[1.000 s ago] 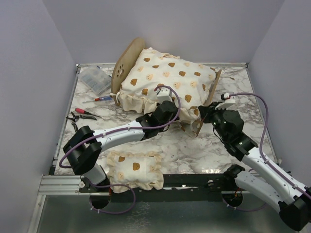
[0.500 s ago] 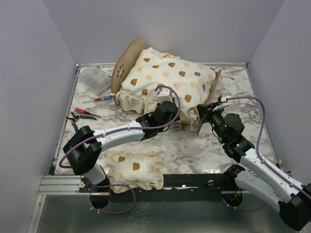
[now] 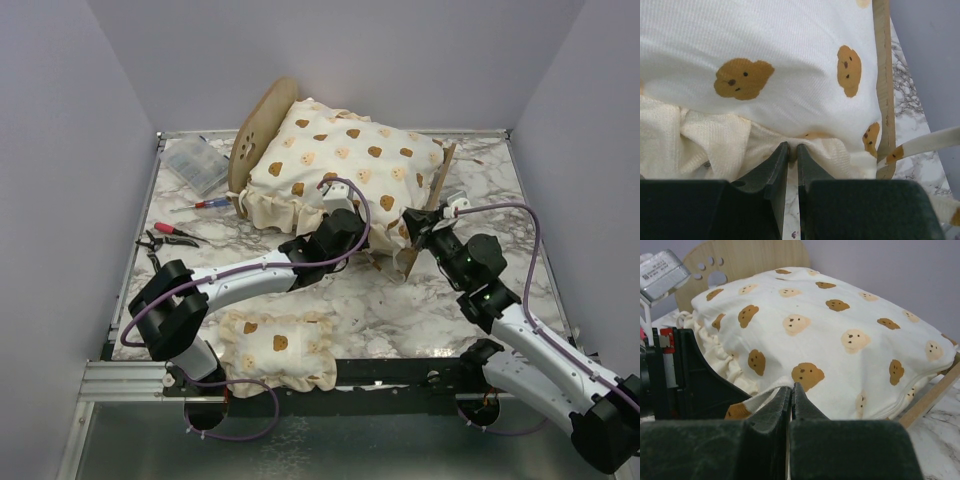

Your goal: Set up the pet bed

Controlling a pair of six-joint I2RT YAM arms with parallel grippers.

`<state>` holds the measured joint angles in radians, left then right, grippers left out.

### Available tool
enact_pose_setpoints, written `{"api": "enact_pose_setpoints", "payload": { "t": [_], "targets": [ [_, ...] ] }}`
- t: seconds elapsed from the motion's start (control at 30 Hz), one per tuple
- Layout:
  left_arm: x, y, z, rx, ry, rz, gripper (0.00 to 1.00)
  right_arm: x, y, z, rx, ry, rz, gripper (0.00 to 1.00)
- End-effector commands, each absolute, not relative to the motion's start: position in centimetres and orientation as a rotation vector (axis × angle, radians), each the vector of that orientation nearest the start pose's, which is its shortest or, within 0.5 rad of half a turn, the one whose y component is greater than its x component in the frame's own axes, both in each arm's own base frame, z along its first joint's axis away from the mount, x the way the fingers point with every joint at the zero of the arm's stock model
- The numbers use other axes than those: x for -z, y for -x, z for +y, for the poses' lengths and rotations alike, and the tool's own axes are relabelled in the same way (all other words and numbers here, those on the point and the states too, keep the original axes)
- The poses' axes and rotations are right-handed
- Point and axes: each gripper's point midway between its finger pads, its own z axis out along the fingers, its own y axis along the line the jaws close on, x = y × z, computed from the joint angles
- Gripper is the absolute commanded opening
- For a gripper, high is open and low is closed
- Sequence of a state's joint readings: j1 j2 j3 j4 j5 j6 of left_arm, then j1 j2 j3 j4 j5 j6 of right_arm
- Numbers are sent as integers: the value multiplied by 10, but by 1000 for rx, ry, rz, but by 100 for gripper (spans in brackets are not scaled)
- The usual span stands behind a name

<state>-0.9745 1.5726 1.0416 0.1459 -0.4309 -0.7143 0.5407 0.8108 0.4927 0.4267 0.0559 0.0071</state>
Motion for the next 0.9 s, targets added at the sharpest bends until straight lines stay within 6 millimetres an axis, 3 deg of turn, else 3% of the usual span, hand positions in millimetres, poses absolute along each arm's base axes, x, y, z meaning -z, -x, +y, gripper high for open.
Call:
{"api": "enact_pose_setpoints", "payload": {
  "t": [0.0, 0.13, 0.37, 0.63, 0.87],
  "targets": [
    [-196, -304, -369, 761, 31, 1961, 14, -258, -296, 168, -377, 491, 1401, 1],
    [-195, -303, -368, 763, 30, 1963, 14, -243, -297, 161, -376, 524, 1415, 1],
    [-195, -301, -368, 770, 26, 1965, 14, -240, -298, 152, -324, 552, 1425, 1],
    [-196, -300, -368, 778, 22, 1963, 14, -261, -306, 148, -254, 625, 1379, 1],
    [-196, -298, -366, 783, 23, 1959, 14, -266, -310, 150, -250, 721, 1374, 1]
  ]
}}
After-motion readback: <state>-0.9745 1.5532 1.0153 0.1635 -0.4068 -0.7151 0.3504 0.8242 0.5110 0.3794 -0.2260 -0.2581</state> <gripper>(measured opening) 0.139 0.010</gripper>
